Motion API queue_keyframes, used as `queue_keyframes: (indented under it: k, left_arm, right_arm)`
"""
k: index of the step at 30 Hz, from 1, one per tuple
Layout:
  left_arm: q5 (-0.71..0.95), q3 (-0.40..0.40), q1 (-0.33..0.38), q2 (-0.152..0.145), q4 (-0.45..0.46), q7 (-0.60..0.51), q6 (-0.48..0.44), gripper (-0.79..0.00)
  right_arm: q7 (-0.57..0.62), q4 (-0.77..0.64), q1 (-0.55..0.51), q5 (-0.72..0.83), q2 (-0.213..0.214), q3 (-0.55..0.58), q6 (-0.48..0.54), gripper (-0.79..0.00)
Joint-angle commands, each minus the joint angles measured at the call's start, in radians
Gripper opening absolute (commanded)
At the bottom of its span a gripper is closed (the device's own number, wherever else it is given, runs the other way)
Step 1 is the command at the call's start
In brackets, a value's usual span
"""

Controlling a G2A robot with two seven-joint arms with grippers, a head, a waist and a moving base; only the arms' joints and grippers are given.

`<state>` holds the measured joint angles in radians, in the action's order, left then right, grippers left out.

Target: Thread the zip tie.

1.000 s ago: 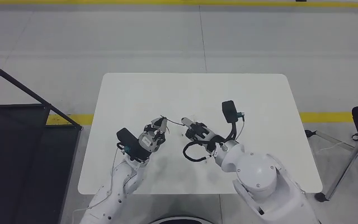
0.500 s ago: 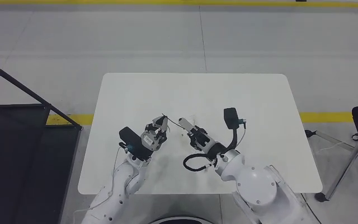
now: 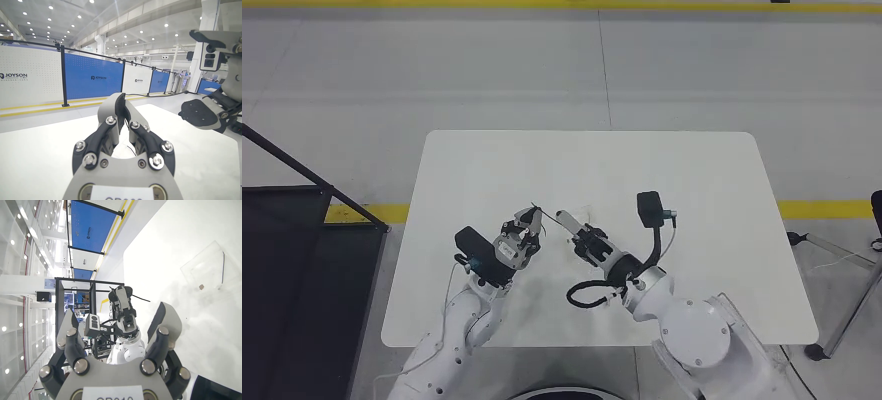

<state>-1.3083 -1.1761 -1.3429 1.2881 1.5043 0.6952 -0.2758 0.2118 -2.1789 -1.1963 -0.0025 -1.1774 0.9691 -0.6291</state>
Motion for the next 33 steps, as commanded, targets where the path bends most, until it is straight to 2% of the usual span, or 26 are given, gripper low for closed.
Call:
queue_keyframes:
  k: [1,4,19,23,29,33]
  left_arm:
    - [0.000,0.000,0.000,0.000,0.000,0.000,0.000,-0.785]
    - [0.000,0.000,0.000,0.000,0.000,0.000,0.000,-0.785]
    - [0.000,0.000,0.000,0.000,0.000,0.000,0.000,-0.785]
    - [0.000,0.000,0.000,0.000,0.000,0.000,0.000,-0.785]
    - [0.000,0.000,0.000,0.000,0.000,0.000,0.000,-0.785]
    - [0.000,0.000,0.000,0.000,0.000,0.000,0.000,-0.785]
  right_arm:
    - [0.005,0.014,0.009,-0.003,-0.003,-0.003,0.008,-0.720]
    - [0.012,0.034,0.028,-0.005,-0.008,-0.011,0.004,-0.785]
    - [0.021,0.075,0.078,-0.015,-0.034,-0.039,-0.031,-0.785]
    - [0.025,0.074,0.077,-0.022,-0.038,-0.042,-0.036,-0.702]
    - [0.030,0.073,0.073,-0.039,-0.043,-0.043,-0.037,-0.699]
    - [0.033,0.073,0.073,-0.046,-0.047,-0.046,-0.043,-0.723]
